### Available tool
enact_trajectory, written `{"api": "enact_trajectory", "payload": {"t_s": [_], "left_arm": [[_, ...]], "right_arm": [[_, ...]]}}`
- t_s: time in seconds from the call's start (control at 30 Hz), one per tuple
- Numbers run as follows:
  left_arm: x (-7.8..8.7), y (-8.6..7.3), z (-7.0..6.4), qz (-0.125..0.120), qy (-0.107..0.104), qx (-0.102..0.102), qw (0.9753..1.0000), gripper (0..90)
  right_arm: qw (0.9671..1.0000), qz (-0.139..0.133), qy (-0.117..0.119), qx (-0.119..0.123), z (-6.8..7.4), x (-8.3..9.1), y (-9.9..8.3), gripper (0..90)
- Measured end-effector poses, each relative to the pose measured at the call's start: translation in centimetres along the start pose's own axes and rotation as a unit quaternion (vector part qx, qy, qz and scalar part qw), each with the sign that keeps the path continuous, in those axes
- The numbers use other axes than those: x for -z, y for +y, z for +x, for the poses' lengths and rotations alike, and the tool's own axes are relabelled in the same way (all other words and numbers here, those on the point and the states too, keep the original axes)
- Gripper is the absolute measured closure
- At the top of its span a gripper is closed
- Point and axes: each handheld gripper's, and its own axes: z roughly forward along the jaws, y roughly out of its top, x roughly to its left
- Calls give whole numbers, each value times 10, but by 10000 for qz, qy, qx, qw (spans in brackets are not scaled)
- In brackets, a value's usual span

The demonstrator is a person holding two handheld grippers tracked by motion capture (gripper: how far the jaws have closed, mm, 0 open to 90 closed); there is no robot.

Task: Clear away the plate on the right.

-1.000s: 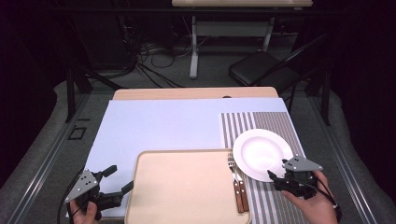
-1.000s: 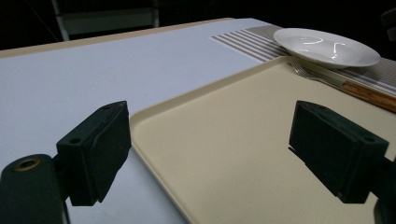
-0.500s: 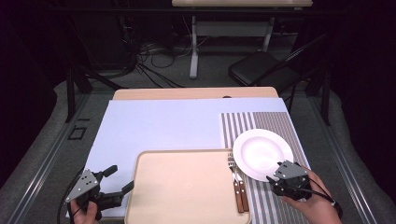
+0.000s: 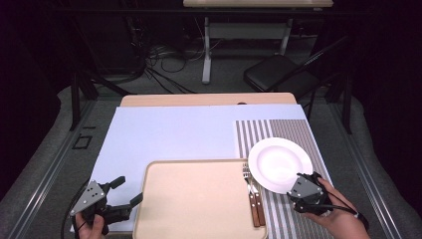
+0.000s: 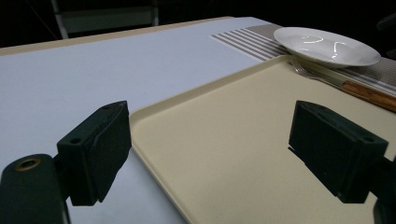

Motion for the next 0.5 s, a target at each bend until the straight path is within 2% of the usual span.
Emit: {"api": "enact_trajectory", "payload": {"t_s": [0.03, 0.1, 0.13, 0.17, 0.27, 0.3, 0.37, 0.43, 0.47, 0.5], "left_arm": [[0, 0, 0, 0, -2, 0, 10000, 134], [0, 0, 0, 0, -1, -1, 10000, 134], [0, 0, 0, 5, 6, 0, 10000, 134], [0, 0, 0, 5, 8, 3, 10000, 134], [0, 0, 0, 3, 13, 17, 10000, 134], [0, 0, 0, 2, 13, 16, 10000, 134], [0, 0, 0, 1, 5, 13, 10000, 135], [0, 0, 0, 3, 5, 9, 10000, 135], [0, 0, 0, 6, 13, 9, 10000, 135], [0, 0, 0, 7, 12, 10, 10000, 135]], "right_arm": [[10000, -69, 2, 37, 1, -2, 0, 322], [9998, -6, 1, 190, 1, -3, 0, 319], [9995, 206, 3, 238, 0, -2, 1, 316], [9997, 83, 59, 242, 1, -4, 1, 311], [9994, 39, 95, 344, 2, -8, 1, 291], [9989, 220, 102, 402, 2, -7, 2, 287], [9986, 298, 119, 426, 3, -10, 2, 264], [9985, 233, 117, 486, 3, -13, 2, 264], [9970, 493, 42, 587, 3, -11, 4, 264], [9967, 488, 52, 640, 4, -12, 4, 264]]}}
